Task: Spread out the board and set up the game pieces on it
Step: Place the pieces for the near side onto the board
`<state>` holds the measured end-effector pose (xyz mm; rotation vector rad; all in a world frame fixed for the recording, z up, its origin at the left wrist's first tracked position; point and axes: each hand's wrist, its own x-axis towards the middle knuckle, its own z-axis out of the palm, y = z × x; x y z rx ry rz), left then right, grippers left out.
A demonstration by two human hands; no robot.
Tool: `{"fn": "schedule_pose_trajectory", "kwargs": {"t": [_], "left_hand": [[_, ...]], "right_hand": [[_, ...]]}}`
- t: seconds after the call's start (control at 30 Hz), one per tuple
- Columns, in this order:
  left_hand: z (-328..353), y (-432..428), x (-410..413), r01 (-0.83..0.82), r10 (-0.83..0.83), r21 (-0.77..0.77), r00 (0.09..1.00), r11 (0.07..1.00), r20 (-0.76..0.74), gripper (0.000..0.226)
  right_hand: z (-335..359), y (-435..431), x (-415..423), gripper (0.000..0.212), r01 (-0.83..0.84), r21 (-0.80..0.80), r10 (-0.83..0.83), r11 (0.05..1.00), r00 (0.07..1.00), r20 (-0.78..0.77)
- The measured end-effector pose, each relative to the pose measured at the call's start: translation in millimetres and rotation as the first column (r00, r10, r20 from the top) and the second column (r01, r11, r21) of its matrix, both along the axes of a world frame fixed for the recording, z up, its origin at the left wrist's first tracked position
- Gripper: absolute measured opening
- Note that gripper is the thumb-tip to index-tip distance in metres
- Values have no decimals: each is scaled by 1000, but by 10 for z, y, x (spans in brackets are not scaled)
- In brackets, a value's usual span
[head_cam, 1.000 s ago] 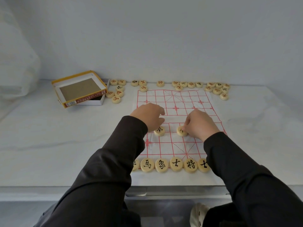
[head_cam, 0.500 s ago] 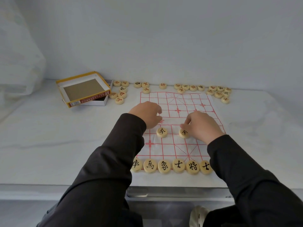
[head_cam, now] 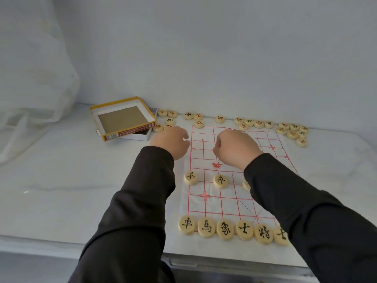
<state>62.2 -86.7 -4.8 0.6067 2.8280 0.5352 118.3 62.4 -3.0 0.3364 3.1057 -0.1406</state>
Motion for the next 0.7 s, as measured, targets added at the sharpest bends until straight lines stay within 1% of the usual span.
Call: {"fn": "schedule_pose_trajectory", "kwargs": {"t": [0.13,0.2,0.27,0.3,0.37,0.47,0.6,0.63,0.7], "left_hand": [[-11,-114,-91,-139,139,65,990,988,5,35],[-25,-136,-122,-177,174,93,984,980,32,35],[-48,-154,-147,-200,194,98,978,975,71,33],[-67,-165,-157,-213,205,99,975,972,89,32],[-108,-182,-174,-241,228,110,967,964,114,31],[-134,-174,-216,-276,260,164,959,947,111,29],[-134,-185,-281,-296,285,204,955,933,82,29],[-139,-191,-289,-302,290,207,953,931,84,28],[-153,-210,-306,-318,303,225,948,921,97,27]], "right_hand": [[37,-103,-214,14,-47,98,48,994,999,-10],[30,-139,-333,18,-63,133,65,989,998,-14],[7,-145,-480,12,-75,145,78,987,997,-18],[-8,-143,-557,12,-87,144,91,986,996,-19],[-51,-143,-727,20,-111,111,113,988,994,-9],[-106,-130,-1054,30,-116,55,116,992,993,-10],[-181,-127,-1486,29,-78,-24,77,997,997,-24],[-207,-139,-1551,28,-67,-23,66,998,998,-24],[-267,-191,-1665,25,-61,33,62,998,997,-43]]}}
